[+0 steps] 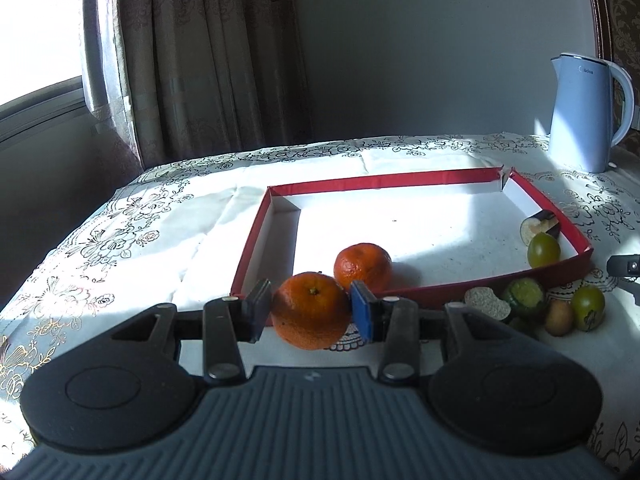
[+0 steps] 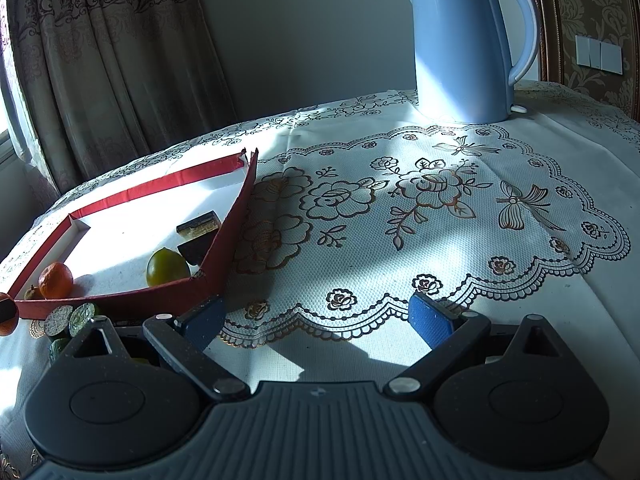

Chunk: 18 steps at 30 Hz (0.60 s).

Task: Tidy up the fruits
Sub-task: 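Lift the mandarin with the left tool and carry it over the tray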

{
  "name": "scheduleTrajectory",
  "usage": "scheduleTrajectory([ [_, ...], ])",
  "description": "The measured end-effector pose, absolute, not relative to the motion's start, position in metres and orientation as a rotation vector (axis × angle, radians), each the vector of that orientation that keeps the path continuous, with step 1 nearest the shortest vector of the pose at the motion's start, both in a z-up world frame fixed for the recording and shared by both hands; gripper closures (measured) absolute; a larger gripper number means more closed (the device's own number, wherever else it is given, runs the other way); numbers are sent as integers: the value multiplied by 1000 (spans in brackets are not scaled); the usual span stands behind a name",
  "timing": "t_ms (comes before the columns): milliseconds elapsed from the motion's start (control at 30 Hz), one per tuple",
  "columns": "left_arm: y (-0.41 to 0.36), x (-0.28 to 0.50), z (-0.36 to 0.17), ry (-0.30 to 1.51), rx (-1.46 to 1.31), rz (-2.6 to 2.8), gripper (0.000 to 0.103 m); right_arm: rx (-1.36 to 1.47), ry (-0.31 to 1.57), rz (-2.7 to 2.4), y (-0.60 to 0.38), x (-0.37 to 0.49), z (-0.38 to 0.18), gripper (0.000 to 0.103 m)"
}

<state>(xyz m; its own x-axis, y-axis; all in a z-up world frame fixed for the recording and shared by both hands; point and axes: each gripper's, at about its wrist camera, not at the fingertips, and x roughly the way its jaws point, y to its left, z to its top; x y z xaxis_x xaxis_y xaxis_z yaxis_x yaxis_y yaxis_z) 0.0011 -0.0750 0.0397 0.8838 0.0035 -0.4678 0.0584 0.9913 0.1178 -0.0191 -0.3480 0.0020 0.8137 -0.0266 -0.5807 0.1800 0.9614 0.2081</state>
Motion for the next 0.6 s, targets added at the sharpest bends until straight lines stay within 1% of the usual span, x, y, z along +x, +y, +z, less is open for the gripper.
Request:
scheduleTrajectory([
  [333, -63, 32, 58, 448, 138, 32, 64, 261, 612, -111, -348, -19, 2, 4],
  [600, -42, 83, 56, 514, 74, 56, 64, 246, 619, -116, -346, -18, 2, 4],
])
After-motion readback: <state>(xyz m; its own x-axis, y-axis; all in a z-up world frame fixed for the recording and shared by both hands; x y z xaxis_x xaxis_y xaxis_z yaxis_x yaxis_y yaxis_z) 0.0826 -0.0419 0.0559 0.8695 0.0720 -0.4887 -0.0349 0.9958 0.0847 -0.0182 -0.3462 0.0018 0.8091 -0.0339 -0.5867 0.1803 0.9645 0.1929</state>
